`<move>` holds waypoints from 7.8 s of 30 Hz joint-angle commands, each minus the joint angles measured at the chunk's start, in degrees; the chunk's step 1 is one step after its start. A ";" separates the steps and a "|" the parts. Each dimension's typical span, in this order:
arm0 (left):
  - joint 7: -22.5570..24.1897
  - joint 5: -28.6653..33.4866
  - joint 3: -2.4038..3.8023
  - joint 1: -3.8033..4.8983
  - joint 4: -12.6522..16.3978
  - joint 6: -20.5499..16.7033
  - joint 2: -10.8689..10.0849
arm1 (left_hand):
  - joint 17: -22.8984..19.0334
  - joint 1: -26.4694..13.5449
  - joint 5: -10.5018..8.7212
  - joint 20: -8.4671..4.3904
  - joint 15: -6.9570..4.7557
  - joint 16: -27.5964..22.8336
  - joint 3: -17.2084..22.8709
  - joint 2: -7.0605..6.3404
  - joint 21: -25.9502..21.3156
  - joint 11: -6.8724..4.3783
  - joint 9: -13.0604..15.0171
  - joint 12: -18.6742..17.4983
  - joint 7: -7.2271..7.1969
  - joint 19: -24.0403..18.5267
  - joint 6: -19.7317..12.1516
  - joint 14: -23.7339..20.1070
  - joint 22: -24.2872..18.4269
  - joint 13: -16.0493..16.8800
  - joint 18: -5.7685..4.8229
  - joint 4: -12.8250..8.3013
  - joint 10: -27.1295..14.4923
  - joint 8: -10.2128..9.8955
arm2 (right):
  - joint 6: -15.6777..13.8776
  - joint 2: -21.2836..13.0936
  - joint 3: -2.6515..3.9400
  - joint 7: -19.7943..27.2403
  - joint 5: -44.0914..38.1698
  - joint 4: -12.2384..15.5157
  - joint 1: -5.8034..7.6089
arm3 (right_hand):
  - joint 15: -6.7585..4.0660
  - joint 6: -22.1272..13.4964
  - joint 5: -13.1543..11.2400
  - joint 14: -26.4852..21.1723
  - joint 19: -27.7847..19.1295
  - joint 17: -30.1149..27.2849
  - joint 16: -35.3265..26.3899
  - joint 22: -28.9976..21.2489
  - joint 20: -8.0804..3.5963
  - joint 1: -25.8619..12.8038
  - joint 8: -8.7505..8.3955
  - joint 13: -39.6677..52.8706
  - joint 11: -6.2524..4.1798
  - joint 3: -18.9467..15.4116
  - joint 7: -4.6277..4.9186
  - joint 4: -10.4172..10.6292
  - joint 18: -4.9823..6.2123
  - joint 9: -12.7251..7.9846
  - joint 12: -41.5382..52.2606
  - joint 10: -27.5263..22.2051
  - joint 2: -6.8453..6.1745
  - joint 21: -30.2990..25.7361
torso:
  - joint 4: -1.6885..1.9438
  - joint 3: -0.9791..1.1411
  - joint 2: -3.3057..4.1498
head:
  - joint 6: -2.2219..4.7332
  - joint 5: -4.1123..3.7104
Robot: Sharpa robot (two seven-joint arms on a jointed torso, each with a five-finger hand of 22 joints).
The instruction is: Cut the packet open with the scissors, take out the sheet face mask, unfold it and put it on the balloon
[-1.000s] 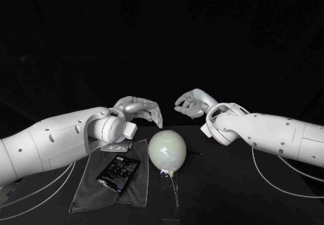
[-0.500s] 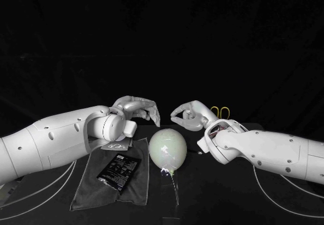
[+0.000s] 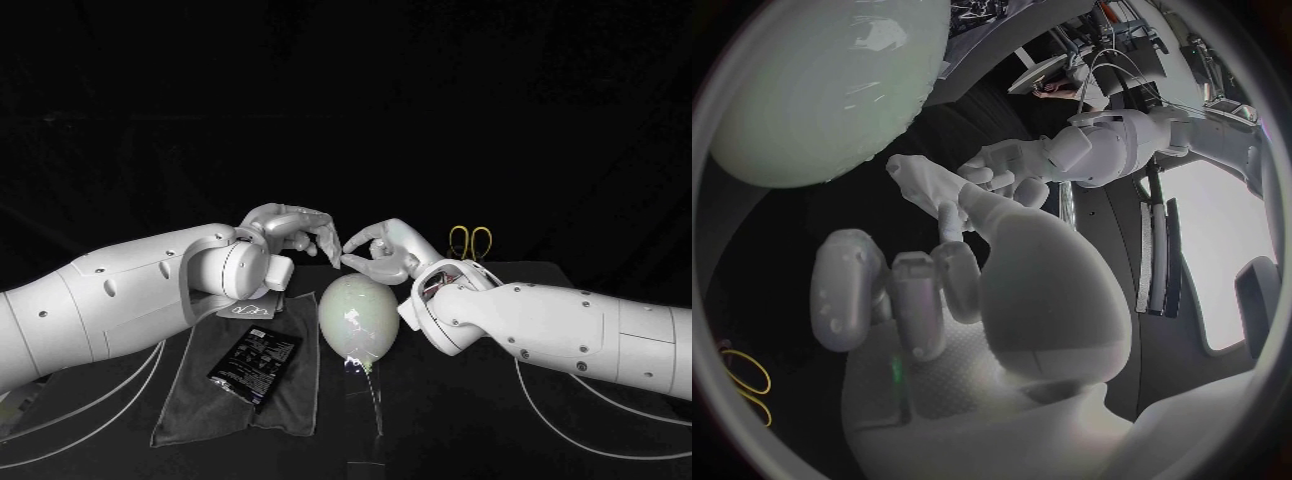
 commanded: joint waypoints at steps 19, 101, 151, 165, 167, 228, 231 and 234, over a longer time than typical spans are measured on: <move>0.39 0.43 0.13 0.06 0.16 -1.06 0.58 | 4.15 -0.27 0.30 -0.05 -0.70 3.54 0.78 0.16 3.17 -0.05 2.56 -0.47 -0.28 2.31 -0.20 2.12 4.22 0.20 -0.59 -0.02 0.57 0.49 | 0.14 4.21 0.06 -4.44 -4.26 -3.13 -0.15 | 0.59 -0.44 -0.77 5.38 0.09 13.15 0.38 10.92 0.28 -1.84 -1.35 5.50 0.58 -2.01 0.79 0.86 -0.33 -0.82 0.39 0.16 -0.82 0.03 | -0.10 0.01 -0.06 | -0.20 0.11; 1.62 1.38 0.21 0.05 -0.72 -7.89 1.60 | 5.82 -0.35 0.29 -0.13 -0.79 5.17 1.18 0.17 5.16 -0.13 2.79 -0.48 -0.35 3.66 -0.21 2.68 6.84 0.34 -0.97 -0.08 0.80 0.64 | -6.74 6.52 0.12 -4.81 -1.70 -5.90 -0.58 | -0.94 -0.72 -1.16 5.88 -0.63 14.38 1.04 10.63 -1.68 -3.49 2.28 4.83 -0.90 1.35 -0.57 -1.08 -0.31 2.93 -1.92 0.15 -0.40 0.72 | -0.13 0.05 -0.11 | 0.39 -0.14; 7.25 3.00 0.21 0.00 1.65 3.17 -0.16 | 5.79 -0.10 0.29 -0.18 -0.77 5.35 1.42 -0.24 6.15 -0.08 2.90 -0.72 -0.26 4.15 -0.20 2.46 8.14 0.37 -1.17 -0.56 0.52 0.70 | 0.80 6.06 0.29 -0.46 3.61 -7.81 -0.56 | 0.84 0.93 -1.21 3.87 -3.55 10.89 -1.07 9.68 1.28 2.77 0.94 1.86 0.21 -0.67 0.05 -0.62 0.70 2.83 -5.16 -3.90 5.48 -3.38 | -0.12 -0.02 -0.04 | 0.29 -0.25; 7.31 3.19 0.21 0.00 1.30 2.88 -0.20 | 5.84 -0.10 0.29 -0.18 -0.77 5.38 1.42 -0.24 6.15 -0.08 2.90 -0.71 -0.26 4.14 -0.20 2.46 8.13 0.37 -1.17 -0.56 0.52 0.70 | -2.33 5.56 0.30 0.53 3.73 -7.51 -0.56 | -1.81 3.61 -1.21 5.62 -0.39 13.83 0.74 11.03 -1.57 3.99 6.73 5.62 -2.39 3.19 -2.62 -3.34 -0.38 6.39 -0.63 0.69 6.45 1.68 | -0.10 0.01 -0.07 | 0.26 -0.27; 7.44 3.19 0.21 0.00 1.03 2.77 -0.21 | 5.84 -0.10 0.29 -0.18 -0.77 5.38 1.42 -0.24 6.15 -0.08 2.90 -0.71 -0.26 4.14 -0.20 2.46 8.13 0.37 -1.17 -0.56 0.52 0.70 | -2.12 5.30 0.30 0.43 3.72 -7.37 -0.55 | -1.86 3.51 -1.21 5.61 -0.42 13.80 0.72 11.01 -1.63 3.83 6.95 5.66 -2.42 3.44 -2.64 -3.43 -0.37 6.55 -0.60 0.75 6.33 1.62 | -0.10 0.01 -0.06 | 0.27 -0.27; 9.01 3.95 0.24 0.01 -4.32 0.72 -0.21 | 6.22 -0.02 0.30 -0.16 -0.75 5.69 1.47 -0.25 6.41 -0.08 2.93 -0.70 -0.27 4.16 -0.12 2.44 8.44 0.43 -1.21 -0.67 0.60 0.72 | 4.16 0.99 0.29 -6.02 -3.85 -5.57 -0.36 | -2.04 2.58 -1.21 5.71 -0.17 14.01 0.83 11.12 -1.88 2.93 8.77 5.89 -2.57 5.27 -2.74 -4.62 -0.48 7.89 -0.61 1.07 4.96 2.10 | -0.11 0.01 -0.08 | 0.05 0.14; 9.08 3.95 0.24 0.01 -4.40 0.52 -0.21 | 6.22 -0.02 0.30 -0.16 -0.75 5.69 1.47 -0.25 6.41 -0.08 2.93 -0.70 -0.27 4.16 -0.12 2.44 8.44 0.43 -1.21 -0.67 0.60 0.72 | 4.32 0.89 0.29 -6.24 -4.33 -5.59 -0.35 | -2.07 2.55 -1.21 5.73 -0.13 14.04 0.85 11.13 -1.91 2.85 8.89 5.94 -2.59 5.40 -2.76 -4.74 -0.49 7.97 -0.57 1.13 4.81 2.16 | -0.08 0.00 -0.06 | 0.06 0.12; 9.21 3.97 0.24 0.00 -4.47 0.34 -0.22 | 6.37 0.00 0.30 -0.16 -0.75 5.80 1.50 -0.24 6.44 -0.09 2.93 -0.69 -0.28 4.15 -0.09 2.46 8.46 0.44 -1.21 -0.69 0.63 0.72 | 4.41 0.81 0.29 -6.46 -5.07 -5.63 -0.34 | -2.08 2.52 -1.20 5.74 -0.09 14.07 0.87 11.15 -1.92 2.84 8.98 5.94 -2.61 5.52 -2.77 -4.87 -0.50 8.02 -0.59 1.15 4.69 2.21 | -0.08 0.00 -0.05 | 0.08 0.15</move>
